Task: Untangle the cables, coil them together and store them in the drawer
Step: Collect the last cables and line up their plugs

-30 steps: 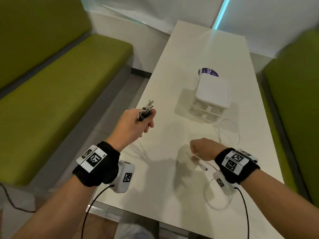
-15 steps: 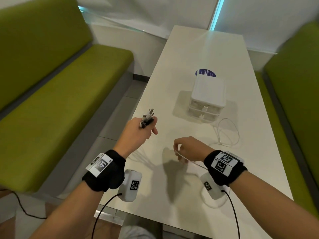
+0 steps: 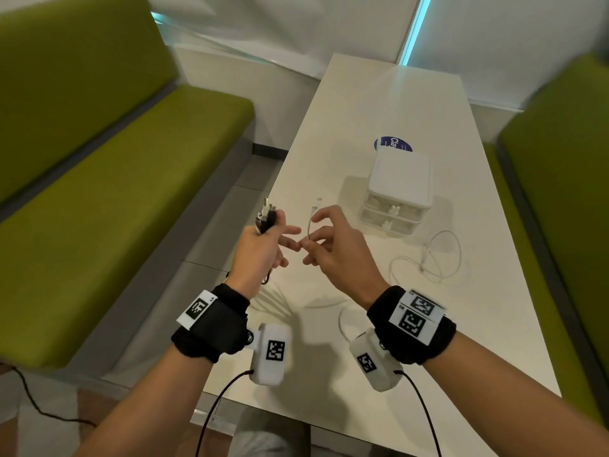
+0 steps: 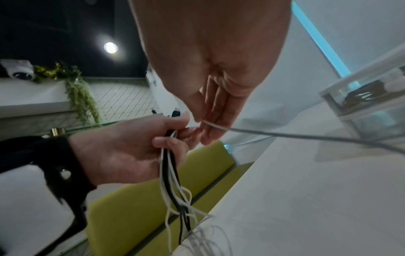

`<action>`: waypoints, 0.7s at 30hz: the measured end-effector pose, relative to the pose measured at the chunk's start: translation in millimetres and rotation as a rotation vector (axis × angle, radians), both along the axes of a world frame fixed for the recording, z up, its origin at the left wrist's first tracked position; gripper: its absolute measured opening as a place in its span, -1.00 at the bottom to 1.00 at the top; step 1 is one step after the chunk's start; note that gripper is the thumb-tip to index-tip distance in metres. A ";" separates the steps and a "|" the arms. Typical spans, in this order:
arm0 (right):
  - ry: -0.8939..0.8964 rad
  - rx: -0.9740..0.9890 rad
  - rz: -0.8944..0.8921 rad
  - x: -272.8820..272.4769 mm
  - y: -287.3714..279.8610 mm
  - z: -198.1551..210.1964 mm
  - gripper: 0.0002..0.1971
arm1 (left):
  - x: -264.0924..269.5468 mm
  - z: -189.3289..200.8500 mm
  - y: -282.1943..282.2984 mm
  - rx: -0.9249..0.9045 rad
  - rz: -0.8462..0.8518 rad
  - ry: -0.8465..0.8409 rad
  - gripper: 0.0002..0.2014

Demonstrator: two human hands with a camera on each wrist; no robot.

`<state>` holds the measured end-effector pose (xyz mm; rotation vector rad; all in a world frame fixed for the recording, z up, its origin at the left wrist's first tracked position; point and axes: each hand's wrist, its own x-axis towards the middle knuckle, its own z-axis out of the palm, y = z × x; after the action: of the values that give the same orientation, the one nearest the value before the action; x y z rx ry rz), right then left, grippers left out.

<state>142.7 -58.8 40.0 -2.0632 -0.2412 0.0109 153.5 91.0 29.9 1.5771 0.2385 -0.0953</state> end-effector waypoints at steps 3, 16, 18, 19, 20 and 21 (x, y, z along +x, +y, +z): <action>-0.020 0.019 -0.054 -1.7 14.3 -0.7 -0.81 | -0.9 -2.6 6.3 -0.025 0.015 -0.025 -0.58; -0.023 -0.116 0.090 4.3 69.2 -20.5 -0.74 | -11.0 -16.5 44.8 -0.082 0.120 -0.225 -0.56; -0.045 -0.142 0.091 4.3 74.0 -21.0 -0.75 | -11.4 -19.0 49.5 -0.050 0.114 -0.230 -0.54; -0.058 -0.160 0.101 4.2 76.4 -20.2 -0.76 | -11.4 -20.2 52.1 -0.037 0.108 -0.232 -0.56; -0.071 -0.184 0.115 4.1 78.1 -19.4 -0.77 | -12.1 -20.8 54.0 -0.029 0.101 -0.230 -0.59; -0.081 -0.198 0.124 3.9 78.8 -19.0 -0.79 | -13.4 -20.9 55.1 -0.033 0.101 -0.227 -0.62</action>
<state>146.6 20.0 21.0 -2.2445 -0.4325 0.0280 140.2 146.1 9.0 1.5256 0.1368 0.1572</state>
